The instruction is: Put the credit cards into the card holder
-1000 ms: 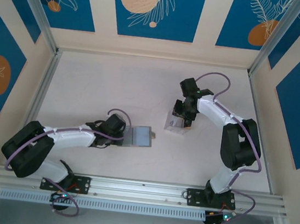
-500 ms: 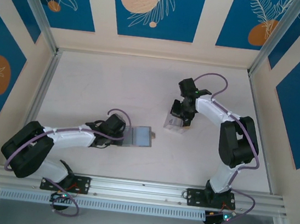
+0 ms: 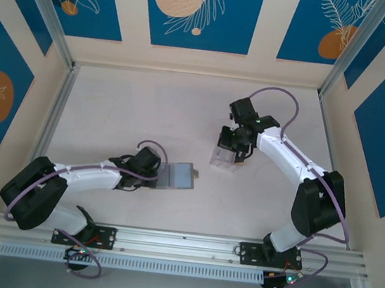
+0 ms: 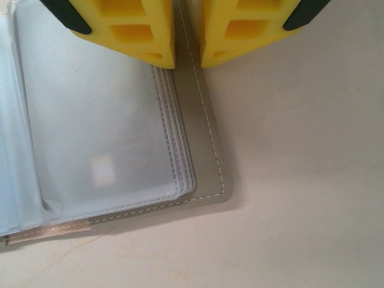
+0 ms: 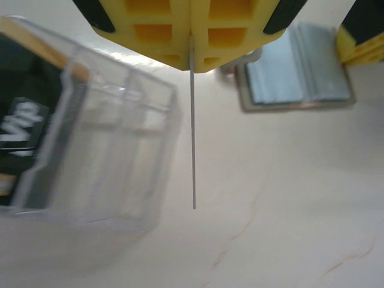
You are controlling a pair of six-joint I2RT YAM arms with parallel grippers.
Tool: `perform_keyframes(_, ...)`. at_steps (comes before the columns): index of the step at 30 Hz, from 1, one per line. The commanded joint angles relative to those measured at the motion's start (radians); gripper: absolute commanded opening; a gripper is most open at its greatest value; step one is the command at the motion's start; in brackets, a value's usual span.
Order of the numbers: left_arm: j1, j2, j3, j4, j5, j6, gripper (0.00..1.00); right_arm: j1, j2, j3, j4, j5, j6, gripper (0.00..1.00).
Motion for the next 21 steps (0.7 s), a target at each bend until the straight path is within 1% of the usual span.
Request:
perform_keyframes(1, 0.007, -0.037, -0.014, -0.084, 0.021, 0.016, 0.17, 0.083, 0.01, 0.022, 0.024, -0.101, -0.032, 0.0)
perform_keyframes(6, 0.006, -0.091, -0.009, -0.092, 0.029, 0.027, 0.18, 0.162, 0.066, 0.021, 0.122, -0.21, -0.024, 0.0)
perform_keyframes(10, 0.007, -0.066, 0.01, -0.106, 0.017, 0.038, 0.18, 0.216, 0.115, 0.009, 0.221, -0.297, -0.02, 0.0)
perform_keyframes(13, 0.008, -0.038, 0.015, -0.088, 0.027, 0.038, 0.17, 0.232, 0.154, -0.006, 0.28, -0.339, -0.012, 0.0)
perform_keyframes(17, 0.008, -0.015, 0.017, -0.075, 0.036, 0.034, 0.17, 0.249, 0.19, -0.014, 0.314, -0.35, -0.013, 0.0)
perform_keyframes(21, 0.008, -0.06, 0.022, -0.098, 0.023, 0.025, 0.17, 0.258, 0.214, -0.02, 0.32, -0.347, -0.017, 0.0)
